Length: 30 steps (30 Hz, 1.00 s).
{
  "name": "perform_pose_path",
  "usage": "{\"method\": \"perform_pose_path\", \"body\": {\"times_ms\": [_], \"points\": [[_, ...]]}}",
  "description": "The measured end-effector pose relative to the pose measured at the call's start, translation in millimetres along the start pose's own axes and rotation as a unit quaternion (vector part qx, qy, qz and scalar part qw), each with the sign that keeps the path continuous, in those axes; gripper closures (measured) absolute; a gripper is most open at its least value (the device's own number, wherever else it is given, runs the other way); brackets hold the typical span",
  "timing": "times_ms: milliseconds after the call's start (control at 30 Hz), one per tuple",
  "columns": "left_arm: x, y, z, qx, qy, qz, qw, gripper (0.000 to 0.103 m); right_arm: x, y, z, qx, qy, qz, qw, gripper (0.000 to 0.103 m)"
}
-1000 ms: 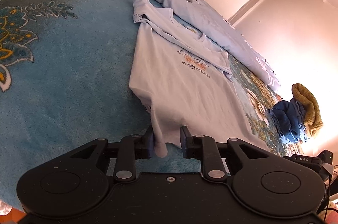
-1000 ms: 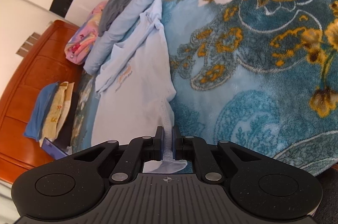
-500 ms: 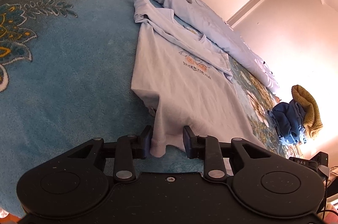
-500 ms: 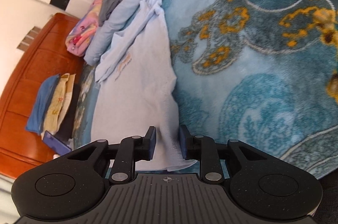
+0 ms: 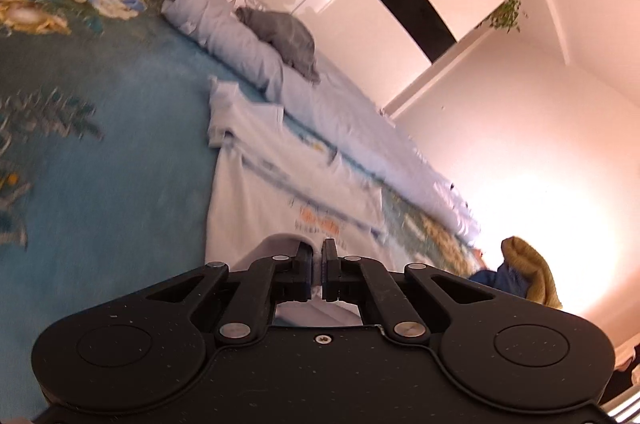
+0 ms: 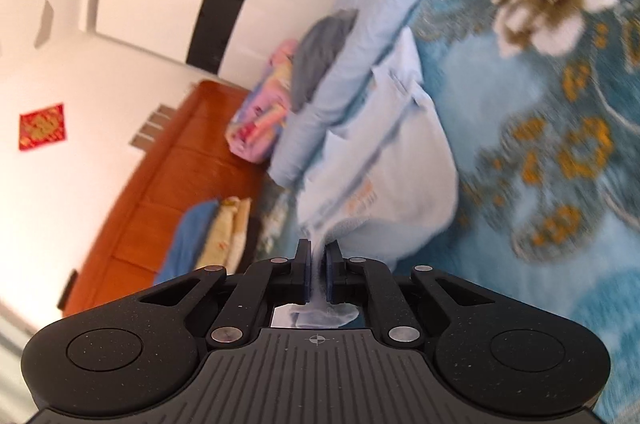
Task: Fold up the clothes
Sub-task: 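Carry the hem with both grippers over the shirt toward the collar and release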
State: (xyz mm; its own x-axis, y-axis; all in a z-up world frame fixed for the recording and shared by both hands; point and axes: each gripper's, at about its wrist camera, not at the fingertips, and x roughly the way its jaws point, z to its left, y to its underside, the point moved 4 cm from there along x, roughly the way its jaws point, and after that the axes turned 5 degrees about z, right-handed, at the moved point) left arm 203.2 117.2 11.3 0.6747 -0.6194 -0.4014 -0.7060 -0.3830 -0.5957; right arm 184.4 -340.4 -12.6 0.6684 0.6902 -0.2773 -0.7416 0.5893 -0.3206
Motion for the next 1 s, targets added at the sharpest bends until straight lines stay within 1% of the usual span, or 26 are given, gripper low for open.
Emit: {"method": "perform_pose_path", "body": {"times_ms": [67,200,300,500,733,833,1000], "points": [[10.1,-22.6,-2.0,0.002,0.001,-0.011,0.9999,0.103,9.3,-20.1,5.0,-0.004,-0.008,-0.011,1.000,0.098],[41.3,-66.8,-6.6,0.023,-0.009,-0.027,0.9993,0.103,39.8,-64.9,13.8,-0.025,-0.005,-0.018,1.000,0.098],[71.2,-96.1,-3.7,0.026,-0.022,-0.032,0.9989,0.103,67.2,-98.8,14.0,-0.035,0.012,-0.020,0.999,0.098],[136.9,-142.3,16.8,0.001,-0.050,-0.024,0.9984,0.103,122.1,-159.6,1.0,-0.038,0.053,-0.020,0.998,0.098],[196.9,-176.8,37.5,0.007,-0.099,-0.019,0.9949,0.103,182.4,-210.5,-25.3,-0.036,0.107,-0.004,0.994,0.098],[217.1,-184.1,47.5,0.006,-0.122,-0.011,0.9924,0.103,202.9,-221.3,-34.2,-0.036,0.129,0.005,0.991,0.098],[245.1,-188.5,66.2,-0.011,-0.155,0.007,0.9878,0.103,236.1,-238.2,-49.8,-0.034,0.166,0.021,0.985,0.098]]}}
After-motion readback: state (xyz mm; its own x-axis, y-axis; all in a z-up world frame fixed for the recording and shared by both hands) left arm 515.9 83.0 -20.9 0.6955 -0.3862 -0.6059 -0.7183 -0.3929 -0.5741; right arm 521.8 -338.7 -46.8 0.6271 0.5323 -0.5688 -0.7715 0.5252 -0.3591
